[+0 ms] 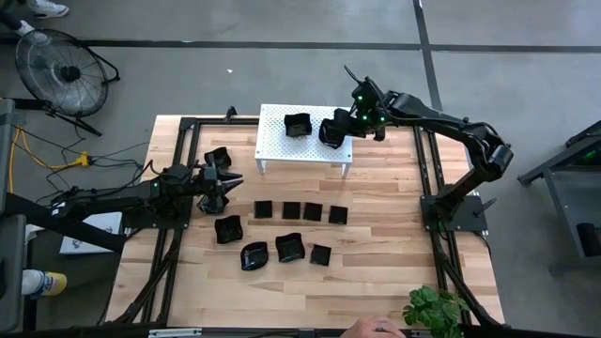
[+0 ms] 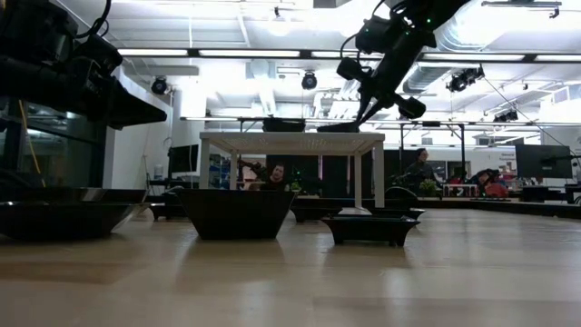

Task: Pick & Place Mini shaped plates
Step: Stack the leaf shaped plate on top of the other leaf shaped plates on the shelf, then put the square plate on the shelf

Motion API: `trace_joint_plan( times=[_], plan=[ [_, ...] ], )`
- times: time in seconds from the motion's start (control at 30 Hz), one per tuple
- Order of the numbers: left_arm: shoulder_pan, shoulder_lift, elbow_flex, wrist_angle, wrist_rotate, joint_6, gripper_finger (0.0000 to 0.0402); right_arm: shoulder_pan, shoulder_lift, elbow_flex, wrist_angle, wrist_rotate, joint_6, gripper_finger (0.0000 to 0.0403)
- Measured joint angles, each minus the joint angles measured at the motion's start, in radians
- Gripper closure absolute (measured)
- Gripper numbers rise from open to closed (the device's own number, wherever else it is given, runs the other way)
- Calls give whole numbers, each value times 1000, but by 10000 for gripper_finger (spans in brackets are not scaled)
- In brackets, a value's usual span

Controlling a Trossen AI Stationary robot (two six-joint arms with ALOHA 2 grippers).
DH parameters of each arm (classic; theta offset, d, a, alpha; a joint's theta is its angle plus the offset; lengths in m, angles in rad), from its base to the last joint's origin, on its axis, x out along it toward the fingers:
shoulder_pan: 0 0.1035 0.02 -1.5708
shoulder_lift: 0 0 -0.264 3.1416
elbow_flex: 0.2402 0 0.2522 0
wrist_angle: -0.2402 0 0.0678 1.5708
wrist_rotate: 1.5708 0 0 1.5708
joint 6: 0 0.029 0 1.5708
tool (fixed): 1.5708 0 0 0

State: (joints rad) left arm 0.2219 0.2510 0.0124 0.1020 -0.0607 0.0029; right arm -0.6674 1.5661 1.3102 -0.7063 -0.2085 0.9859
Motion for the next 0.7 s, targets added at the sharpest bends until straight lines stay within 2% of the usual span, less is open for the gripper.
trace_joint_plan(
  times=[0.2, 0.53, 0.7],
  plan=[
    [0, 0, 0, 0, 0, 0, 328, 0, 0, 0, 0, 7, -1, 384],
    [0, 0, 0, 0, 0, 0, 328, -1, -1, 0, 1, 4, -3, 287],
    [0, 0, 0, 0, 0, 0, 328, 0, -26, 0, 16, -8, -40, 265]
  ],
)
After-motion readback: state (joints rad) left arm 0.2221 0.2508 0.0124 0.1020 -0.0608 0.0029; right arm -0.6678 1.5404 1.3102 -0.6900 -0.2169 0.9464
